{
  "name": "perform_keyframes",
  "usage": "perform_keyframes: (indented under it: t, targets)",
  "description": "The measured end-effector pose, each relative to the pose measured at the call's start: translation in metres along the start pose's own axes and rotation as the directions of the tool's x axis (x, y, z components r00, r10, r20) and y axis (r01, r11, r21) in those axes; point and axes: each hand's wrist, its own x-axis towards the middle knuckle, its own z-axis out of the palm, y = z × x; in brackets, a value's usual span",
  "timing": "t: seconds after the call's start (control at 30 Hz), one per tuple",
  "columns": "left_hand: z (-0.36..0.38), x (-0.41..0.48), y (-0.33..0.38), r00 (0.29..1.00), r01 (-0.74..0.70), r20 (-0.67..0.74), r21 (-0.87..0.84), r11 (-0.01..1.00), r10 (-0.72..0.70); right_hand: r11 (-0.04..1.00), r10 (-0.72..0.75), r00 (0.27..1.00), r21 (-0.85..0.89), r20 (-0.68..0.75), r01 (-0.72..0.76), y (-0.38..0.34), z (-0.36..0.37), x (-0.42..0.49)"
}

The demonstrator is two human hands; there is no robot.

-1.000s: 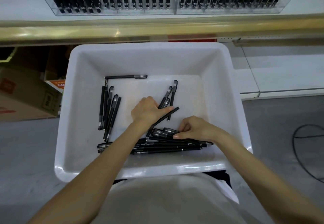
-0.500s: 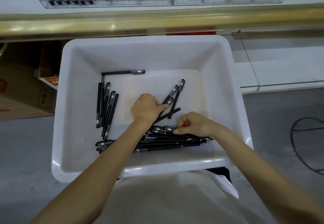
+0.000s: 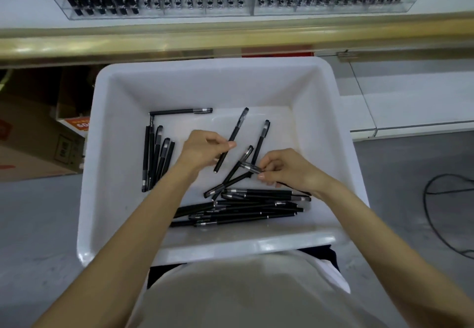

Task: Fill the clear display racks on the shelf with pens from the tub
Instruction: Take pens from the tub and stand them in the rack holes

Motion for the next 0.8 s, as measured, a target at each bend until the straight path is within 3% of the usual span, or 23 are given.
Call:
perform_keyframes:
  t: [0.17,0.37,0.53,0.67,0.8]
  targets:
    - [-0.043,-0.022,0.028,0.997,-0.072,0.018,-0.156,0.985,0.075,0.986,-0.138,0.99,0.091,-0.03,0.14,-0.045,-0.004,-0.001]
    - [-0.085,-0.044,0.06,0.973,-0.23,-0.087,-0.27,0.935,0.214,0.934,-0.335,0.942,0.124,-0.019,0.334,-0.11,0.0,0.014]
    - [-0.115,-0.053,0.075,0.94,-0.327,-0.197,-0.286,0.901,0.279,0.878,-0.444,0.881,0.119,-0.162,0.464,-0.152,0.008,0.037]
    - [-0.138,-0.052,0.082,0.912,-0.381,-0.273,-0.276,0.882,0.308,0.834,-0.513,0.839,0.125,-0.182,0.537,-0.187,0.009,0.052]
    - [-0.159,-0.048,0.091,0.88,-0.427,-0.335,-0.249,0.869,0.337,0.771,-0.63,0.744,-0.062,-0.224,0.634,-0.239,0.002,0.062]
